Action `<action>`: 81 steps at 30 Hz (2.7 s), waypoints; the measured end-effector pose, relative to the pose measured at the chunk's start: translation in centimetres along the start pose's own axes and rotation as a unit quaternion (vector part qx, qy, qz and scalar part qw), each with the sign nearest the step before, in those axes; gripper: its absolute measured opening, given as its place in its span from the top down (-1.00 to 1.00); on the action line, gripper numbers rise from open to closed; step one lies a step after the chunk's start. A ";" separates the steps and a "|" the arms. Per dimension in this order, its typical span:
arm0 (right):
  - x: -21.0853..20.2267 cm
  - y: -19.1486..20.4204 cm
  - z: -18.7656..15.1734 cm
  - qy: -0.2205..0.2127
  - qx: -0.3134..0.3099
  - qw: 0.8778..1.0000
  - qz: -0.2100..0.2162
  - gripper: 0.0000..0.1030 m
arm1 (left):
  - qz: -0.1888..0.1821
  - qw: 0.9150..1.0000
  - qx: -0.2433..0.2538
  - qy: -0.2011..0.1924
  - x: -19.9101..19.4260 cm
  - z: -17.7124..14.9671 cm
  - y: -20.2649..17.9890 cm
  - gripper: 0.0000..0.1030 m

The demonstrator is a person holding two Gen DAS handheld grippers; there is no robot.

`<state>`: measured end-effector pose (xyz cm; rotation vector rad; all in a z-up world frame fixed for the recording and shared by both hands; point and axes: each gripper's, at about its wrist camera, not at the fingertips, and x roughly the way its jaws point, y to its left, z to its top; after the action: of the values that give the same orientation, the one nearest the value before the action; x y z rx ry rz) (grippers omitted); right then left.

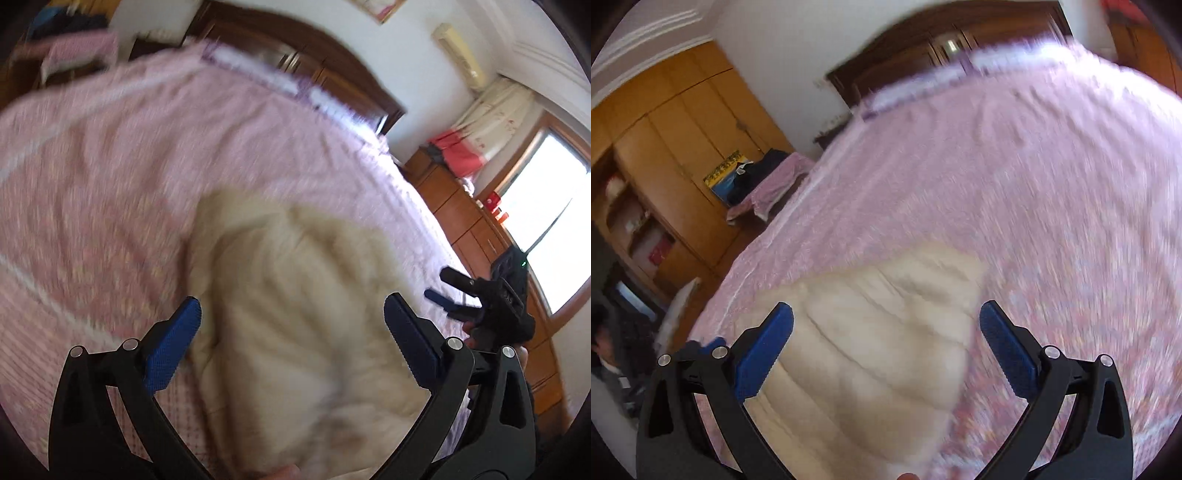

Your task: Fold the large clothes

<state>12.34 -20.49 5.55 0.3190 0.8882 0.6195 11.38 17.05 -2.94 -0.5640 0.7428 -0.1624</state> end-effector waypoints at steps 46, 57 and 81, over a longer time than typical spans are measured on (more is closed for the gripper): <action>-3.3 -16.3 -0.6 0.015 0.065 0.994 0.084 0.04 | -0.069 0.997 0.026 0.005 13.8 -3.6 -14.3 0.26; -1.4 -20.2 -1.8 0.040 0.111 0.981 0.152 -0.46 | -0.049 0.998 0.025 0.011 12.9 -4.3 -12.2 -0.58; -19.0 -2.4 -11.3 -0.133 -0.077 0.964 -0.219 -0.88 | 0.168 0.965 0.201 -0.026 -4.5 -11.3 -19.2 -0.91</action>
<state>-4.79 -34.09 9.38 0.0567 0.6179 0.2242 1.48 -2.46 3.32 -0.0514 0.7195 0.0200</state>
